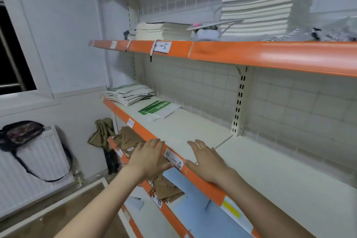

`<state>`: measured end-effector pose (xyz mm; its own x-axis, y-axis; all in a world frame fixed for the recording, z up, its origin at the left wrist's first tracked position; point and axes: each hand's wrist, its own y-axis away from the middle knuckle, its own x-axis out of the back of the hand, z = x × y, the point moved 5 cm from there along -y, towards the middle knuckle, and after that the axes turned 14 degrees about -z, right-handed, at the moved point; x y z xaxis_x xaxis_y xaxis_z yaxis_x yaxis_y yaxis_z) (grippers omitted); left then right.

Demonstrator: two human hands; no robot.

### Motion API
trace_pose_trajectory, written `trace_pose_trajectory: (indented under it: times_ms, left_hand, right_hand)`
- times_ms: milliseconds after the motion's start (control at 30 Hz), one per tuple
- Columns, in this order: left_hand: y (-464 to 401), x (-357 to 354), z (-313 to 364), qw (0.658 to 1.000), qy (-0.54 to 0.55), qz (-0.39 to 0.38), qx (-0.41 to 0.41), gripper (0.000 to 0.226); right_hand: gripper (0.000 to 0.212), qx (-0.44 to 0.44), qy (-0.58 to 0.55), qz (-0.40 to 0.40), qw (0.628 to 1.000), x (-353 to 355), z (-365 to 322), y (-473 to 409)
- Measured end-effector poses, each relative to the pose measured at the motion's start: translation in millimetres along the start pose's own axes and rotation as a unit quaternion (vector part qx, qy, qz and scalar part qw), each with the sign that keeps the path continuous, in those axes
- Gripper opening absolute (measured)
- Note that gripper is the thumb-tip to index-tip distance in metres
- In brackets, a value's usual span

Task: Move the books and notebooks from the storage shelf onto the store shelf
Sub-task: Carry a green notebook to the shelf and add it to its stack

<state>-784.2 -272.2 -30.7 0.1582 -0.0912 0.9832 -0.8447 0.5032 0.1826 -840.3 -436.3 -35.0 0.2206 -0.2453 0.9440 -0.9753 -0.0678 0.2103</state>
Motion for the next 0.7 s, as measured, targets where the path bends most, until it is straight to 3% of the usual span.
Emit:
trace_pose_trajectory:
  times_ms: [467,700]
  left_hand:
    - [-7,-16,-90,0.999,0.025,-0.008,0.039,0.08]
    - [-44,-15,-133,0.999,0.034,0.003,0.034,0.078]
  right_hand:
    - [0.068,0.029,0.033,-0.035,0.998,-19,-61,-76]
    - [0.068,0.034,0.082,-0.015,0.996,-14,-82,-133]
